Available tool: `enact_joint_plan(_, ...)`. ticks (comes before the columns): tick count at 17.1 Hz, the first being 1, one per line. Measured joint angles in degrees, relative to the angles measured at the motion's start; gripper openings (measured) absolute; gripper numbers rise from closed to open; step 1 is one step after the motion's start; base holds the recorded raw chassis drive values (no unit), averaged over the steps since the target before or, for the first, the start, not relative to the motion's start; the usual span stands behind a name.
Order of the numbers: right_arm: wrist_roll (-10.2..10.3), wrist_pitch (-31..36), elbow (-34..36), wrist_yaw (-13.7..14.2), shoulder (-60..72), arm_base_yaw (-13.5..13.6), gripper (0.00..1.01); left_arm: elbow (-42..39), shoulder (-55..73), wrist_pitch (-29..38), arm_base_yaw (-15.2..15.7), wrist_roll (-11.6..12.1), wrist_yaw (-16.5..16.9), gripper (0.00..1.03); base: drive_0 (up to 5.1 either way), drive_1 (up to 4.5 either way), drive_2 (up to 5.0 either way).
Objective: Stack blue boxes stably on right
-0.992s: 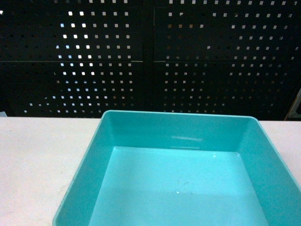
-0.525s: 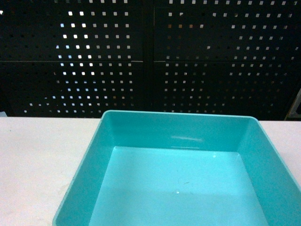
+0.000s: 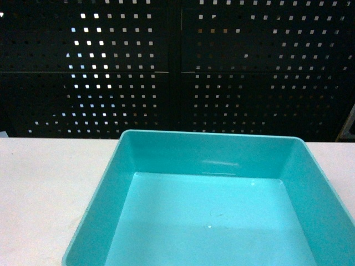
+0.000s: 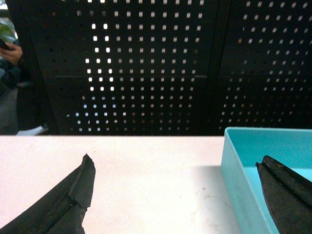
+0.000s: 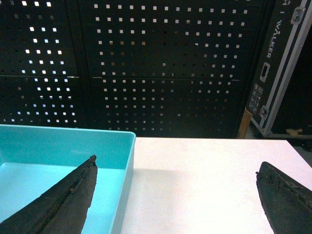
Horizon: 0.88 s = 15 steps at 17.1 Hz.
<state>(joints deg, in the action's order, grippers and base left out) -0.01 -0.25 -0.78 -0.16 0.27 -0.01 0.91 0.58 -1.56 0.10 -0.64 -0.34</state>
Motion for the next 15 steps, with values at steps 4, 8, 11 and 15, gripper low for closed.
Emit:
enact_joint_plan(4, 0.0, -0.2, 0.0, -4.8, 0.2, -3.9, 0.98, 0.0, 0.2, -0.6, -3.2, -0.2, -3.8, 0.98, 0.0, 0.00, 0.0)
enact_joint_plan(8, -0.1, 15.1, -0.1, -11.4, 17.0, -7.4, 0.98, 3.7, 23.9, 19.2, -13.1, -0.7, -7.3, 0.98, 0.0, 0.00, 0.0)
enact_joint_plan(11, -2.8, 28.3, -6.7, -11.7, 37.9, -2.1, 0.98, 16.4, 47.1, 27.6, -12.3, -1.4, -1.8, 0.98, 0.0, 0.00, 0.0)
enact_joint_plan(15, -7.5, 36.7, -19.4, -11.4, 63.7, 3.1, 0.98, 30.1, 68.1, 28.5, -7.7, -0.3, 3.6, 0.98, 0.0, 0.00, 0.0)
